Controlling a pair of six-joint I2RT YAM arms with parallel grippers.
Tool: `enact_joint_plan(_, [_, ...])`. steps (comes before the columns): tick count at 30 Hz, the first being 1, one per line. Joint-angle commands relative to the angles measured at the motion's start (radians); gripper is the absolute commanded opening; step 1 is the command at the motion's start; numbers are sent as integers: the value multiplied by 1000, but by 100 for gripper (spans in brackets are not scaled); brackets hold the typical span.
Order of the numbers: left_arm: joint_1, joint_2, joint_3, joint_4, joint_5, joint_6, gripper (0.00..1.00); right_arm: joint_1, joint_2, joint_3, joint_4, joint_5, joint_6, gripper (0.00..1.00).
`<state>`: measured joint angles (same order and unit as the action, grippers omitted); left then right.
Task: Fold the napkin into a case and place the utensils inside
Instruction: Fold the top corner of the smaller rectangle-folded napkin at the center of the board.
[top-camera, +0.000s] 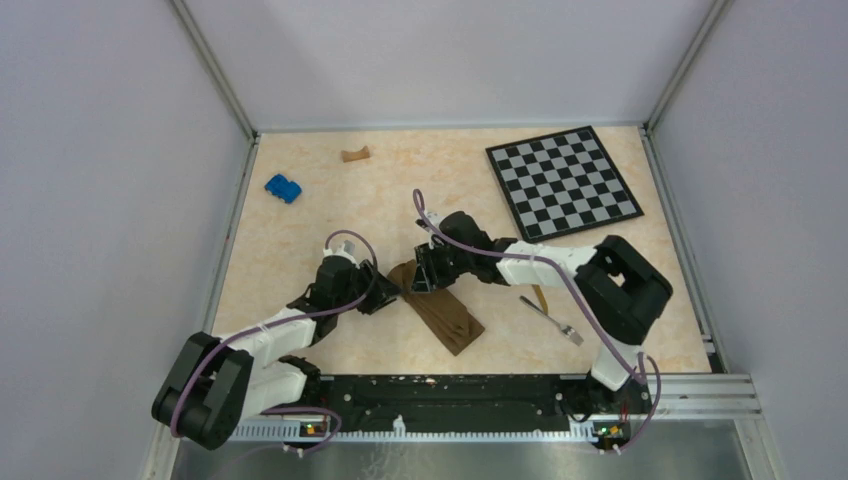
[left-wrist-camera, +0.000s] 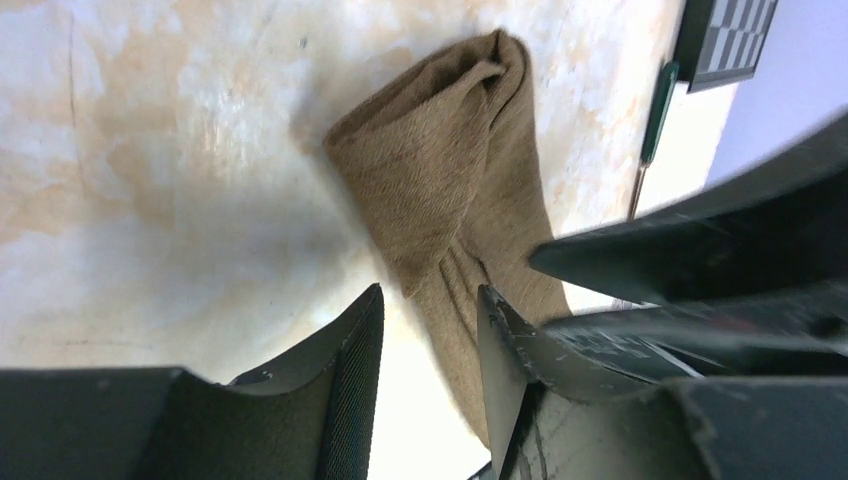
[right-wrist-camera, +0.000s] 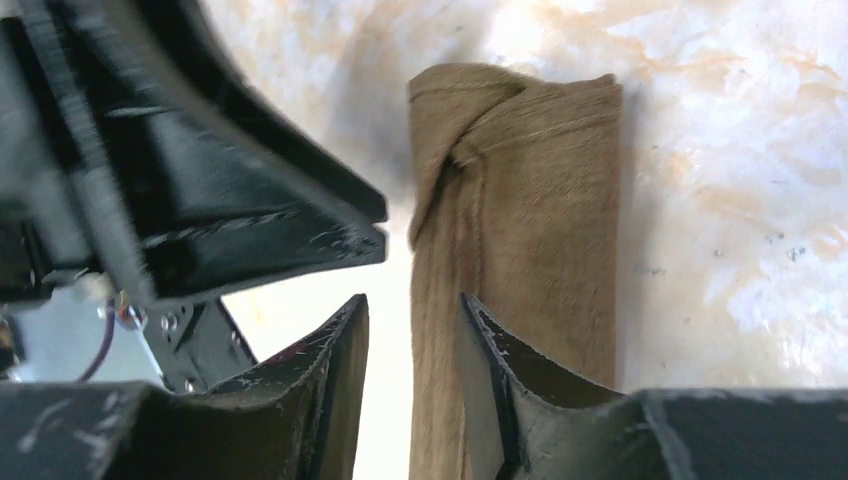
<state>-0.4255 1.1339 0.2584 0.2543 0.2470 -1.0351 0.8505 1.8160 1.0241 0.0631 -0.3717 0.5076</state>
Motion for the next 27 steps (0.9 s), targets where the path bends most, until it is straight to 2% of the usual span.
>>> enact_joint_plan(1, [4,-16,3,-71,106,-23,45,53,-172,-41,-115,41,-193,39])
enact_joint_plan(5, [-16,20,-55,73,194,-120,45,118,-207,-81,-146,182,-322,40])
enact_joint_plan(8, [-49,52,-58,131,191,-161,42,170,-215,-105,-133,294,-375,39])
enact_joint_plan(23, [-88,228,-53,256,151,-232,25,295,-148,-117,-126,589,-421,37])
enact_joint_plan(27, [-96,256,-46,268,147,-227,23,296,-131,-116,-123,629,-413,28])
